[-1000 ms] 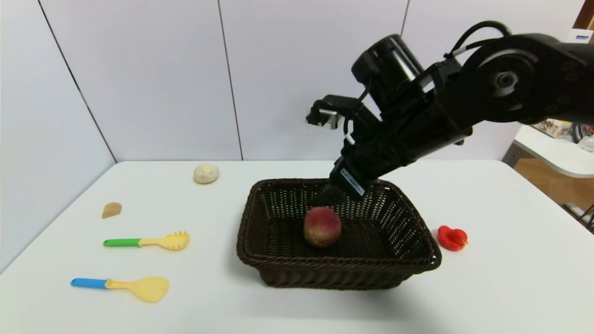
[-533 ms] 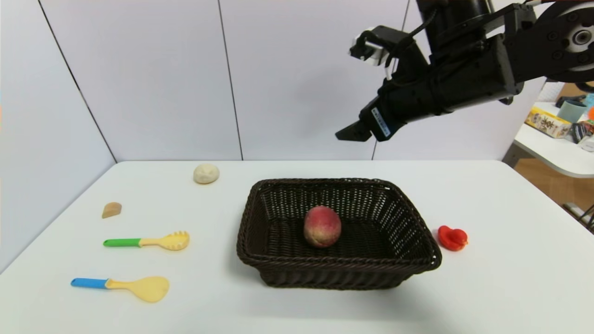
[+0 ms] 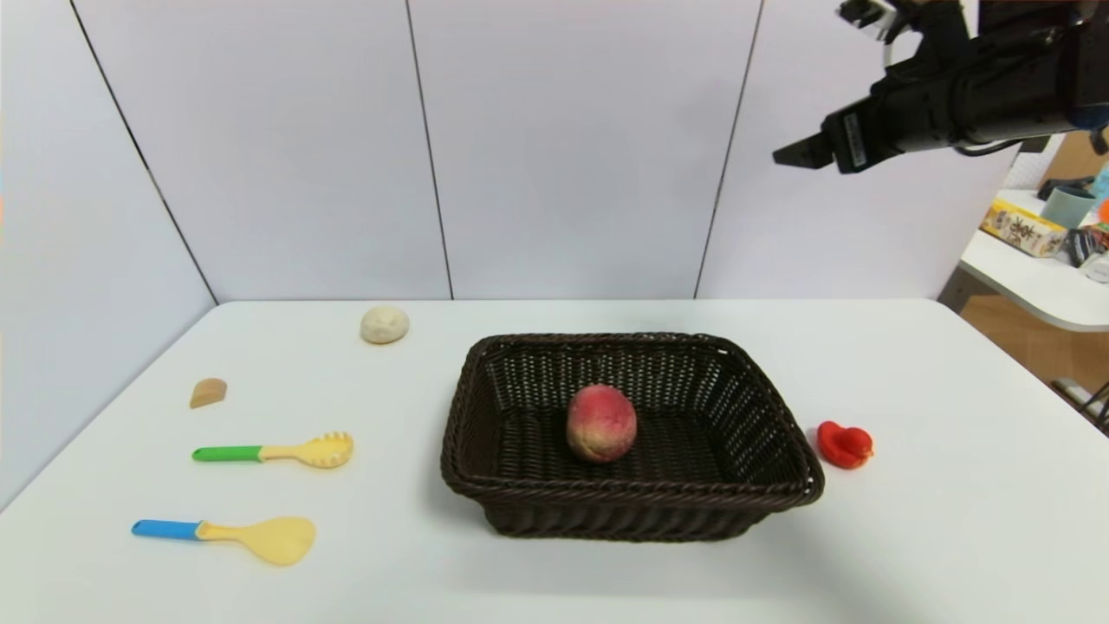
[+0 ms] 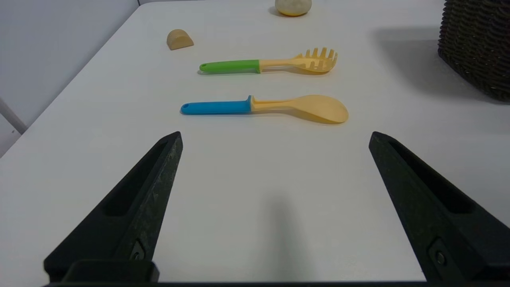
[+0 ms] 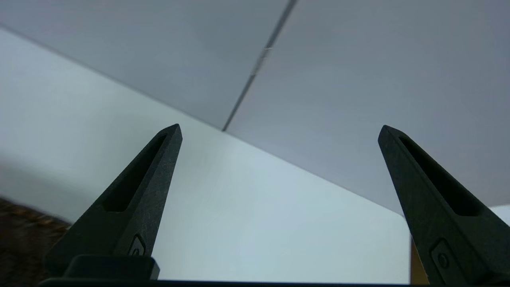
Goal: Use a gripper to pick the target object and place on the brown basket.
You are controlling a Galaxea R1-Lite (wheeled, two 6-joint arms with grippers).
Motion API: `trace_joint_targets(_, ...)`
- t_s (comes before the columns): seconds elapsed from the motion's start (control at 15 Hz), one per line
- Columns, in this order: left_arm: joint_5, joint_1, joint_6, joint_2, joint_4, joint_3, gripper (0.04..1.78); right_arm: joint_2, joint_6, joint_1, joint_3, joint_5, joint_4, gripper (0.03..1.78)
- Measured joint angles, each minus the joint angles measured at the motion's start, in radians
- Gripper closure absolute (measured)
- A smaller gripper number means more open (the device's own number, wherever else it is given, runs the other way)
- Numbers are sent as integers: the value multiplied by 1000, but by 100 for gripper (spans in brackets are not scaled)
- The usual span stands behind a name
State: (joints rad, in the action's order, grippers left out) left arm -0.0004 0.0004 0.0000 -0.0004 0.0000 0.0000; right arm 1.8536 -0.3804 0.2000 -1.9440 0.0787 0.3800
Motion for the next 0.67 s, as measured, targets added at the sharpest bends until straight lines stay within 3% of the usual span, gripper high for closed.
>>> trace_joint_targets(0.2, 0, 0, 0, 0, 0, 0, 13, -25, -1, -85, 67, -1, -193, 12)
trace_joint_targets(0.4, 0, 0, 0, 0, 0, 0, 13, -83, -2, -130, 229, -2, -397, 12)
trace_joint_targets(0.67, 0, 0, 0, 0, 0, 0, 13, -234, 1, -166, 456, -5, -566, 12)
